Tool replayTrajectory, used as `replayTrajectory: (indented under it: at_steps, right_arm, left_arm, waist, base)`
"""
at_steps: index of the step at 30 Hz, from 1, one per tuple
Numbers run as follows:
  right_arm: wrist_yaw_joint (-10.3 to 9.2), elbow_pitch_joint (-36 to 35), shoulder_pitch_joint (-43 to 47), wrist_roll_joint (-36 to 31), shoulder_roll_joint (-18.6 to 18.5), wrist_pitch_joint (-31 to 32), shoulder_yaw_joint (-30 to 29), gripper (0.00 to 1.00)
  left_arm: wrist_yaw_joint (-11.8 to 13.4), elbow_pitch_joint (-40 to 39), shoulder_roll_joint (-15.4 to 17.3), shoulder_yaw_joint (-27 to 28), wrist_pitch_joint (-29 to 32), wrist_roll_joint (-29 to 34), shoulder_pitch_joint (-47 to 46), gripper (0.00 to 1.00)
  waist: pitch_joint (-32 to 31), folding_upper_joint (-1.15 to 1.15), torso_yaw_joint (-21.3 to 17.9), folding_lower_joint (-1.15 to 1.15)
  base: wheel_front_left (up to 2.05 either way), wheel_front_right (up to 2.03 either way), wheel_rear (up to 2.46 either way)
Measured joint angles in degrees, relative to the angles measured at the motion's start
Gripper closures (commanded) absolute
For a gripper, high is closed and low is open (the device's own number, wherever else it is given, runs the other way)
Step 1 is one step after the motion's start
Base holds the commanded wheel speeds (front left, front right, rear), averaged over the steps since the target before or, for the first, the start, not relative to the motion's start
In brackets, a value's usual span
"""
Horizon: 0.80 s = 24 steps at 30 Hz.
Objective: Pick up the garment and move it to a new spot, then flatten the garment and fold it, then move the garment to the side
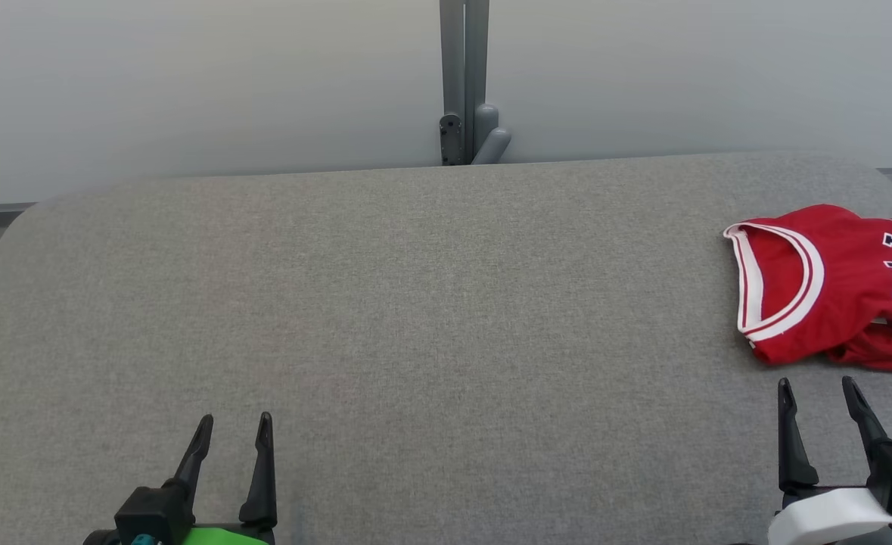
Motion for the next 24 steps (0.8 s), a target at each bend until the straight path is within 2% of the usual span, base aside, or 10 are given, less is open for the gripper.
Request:
replayTrajectory:
  at_steps: [10,21,22,24]
  right_arm:
    - [0.18,-0.1,-0.6,-0.5,0.0,0.0,0.4,0.00]
    - [0.18,-0.3,-0.6,-1.9,0.0,0.0,1.1,0.00]
    - [0.19,0.1,-0.5,-1.9,0.2,0.0,1.1,1.00]
    - [0.19,1.3,-0.2,-1.9,0.5,0.1,1.2,1.00]
  left_arm:
    - [0.0,-0.2,0.0,0.0,-0.1,-0.1,-0.1,0.00]
    - [0.0,-0.1,0.0,-0.2,-0.1,-0.2,-0.1,0.00]
    - [0.0,0.2,0.0,-0.3,-0.1,-0.2,0.0,1.00]
    - [0.0,1.2,-0.1,-0.5,-0.1,-0.2,0.6,1.00]
  waist:
    - [0.4,0.00,-4.6,0.00]
    - [0.8,0.00,-4.8,0.00]
    - [0.8,0.00,-4.8,0.00]
    - [0.8,0.00,-4.8,0.00]
  base:
    - [0.00,0.00,0.00]
    - [0.00,0.00,0.00]
    - [0.00,0.00,0.00]
    - [0.00,0.00,0.00]
